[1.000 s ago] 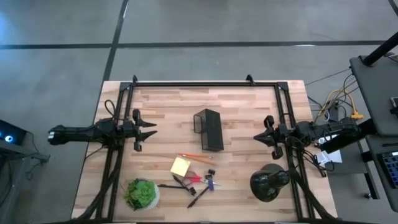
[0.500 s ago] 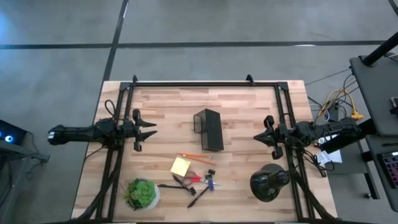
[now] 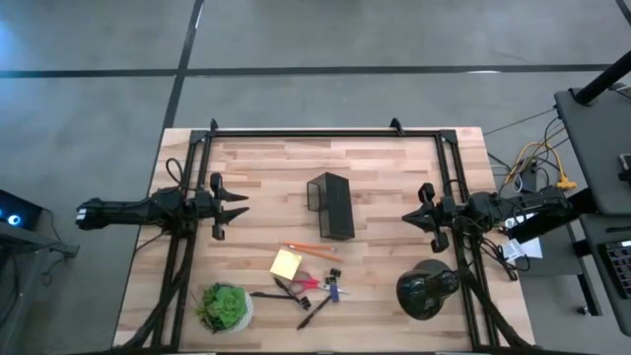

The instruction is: Pick and place office supplies into organizer

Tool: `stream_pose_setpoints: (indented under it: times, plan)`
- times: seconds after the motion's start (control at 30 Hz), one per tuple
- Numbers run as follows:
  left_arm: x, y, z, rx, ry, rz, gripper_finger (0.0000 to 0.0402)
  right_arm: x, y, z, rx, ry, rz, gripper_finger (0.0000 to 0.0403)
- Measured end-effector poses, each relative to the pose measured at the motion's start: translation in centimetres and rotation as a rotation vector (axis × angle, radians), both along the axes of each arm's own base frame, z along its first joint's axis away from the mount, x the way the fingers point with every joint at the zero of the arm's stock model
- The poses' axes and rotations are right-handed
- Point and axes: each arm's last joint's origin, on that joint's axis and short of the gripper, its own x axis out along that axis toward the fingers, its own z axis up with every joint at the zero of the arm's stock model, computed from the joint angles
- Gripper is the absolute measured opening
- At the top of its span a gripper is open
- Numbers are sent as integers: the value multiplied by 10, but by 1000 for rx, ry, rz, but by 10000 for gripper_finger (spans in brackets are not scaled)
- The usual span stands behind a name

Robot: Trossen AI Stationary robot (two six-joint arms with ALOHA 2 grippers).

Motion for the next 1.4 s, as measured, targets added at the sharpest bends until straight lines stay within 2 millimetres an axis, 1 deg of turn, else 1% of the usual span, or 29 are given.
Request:
stream_pose_setpoints:
  times: [1.4]
  plan:
    - [0,0,0,0,0,0,123,0,0,0,0,0,0,9]
